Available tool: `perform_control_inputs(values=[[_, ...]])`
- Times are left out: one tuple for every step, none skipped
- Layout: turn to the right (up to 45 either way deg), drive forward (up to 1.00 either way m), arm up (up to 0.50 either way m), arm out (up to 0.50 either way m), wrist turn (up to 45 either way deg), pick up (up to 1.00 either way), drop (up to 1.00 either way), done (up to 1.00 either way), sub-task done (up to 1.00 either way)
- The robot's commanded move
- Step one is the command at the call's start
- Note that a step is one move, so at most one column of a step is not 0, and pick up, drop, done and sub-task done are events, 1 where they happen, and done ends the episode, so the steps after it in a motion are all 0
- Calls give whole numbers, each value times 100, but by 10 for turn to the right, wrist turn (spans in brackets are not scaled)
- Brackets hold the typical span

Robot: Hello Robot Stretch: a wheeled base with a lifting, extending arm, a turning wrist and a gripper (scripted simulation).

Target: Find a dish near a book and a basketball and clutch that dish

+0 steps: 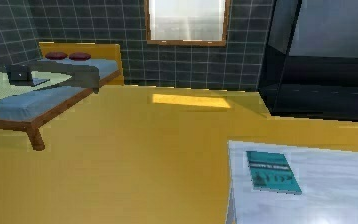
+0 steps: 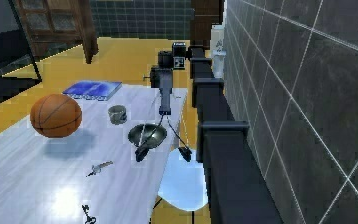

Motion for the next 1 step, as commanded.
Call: perform_control_inputs(values=[[0,0,0,0,450,0,0,0,0]])
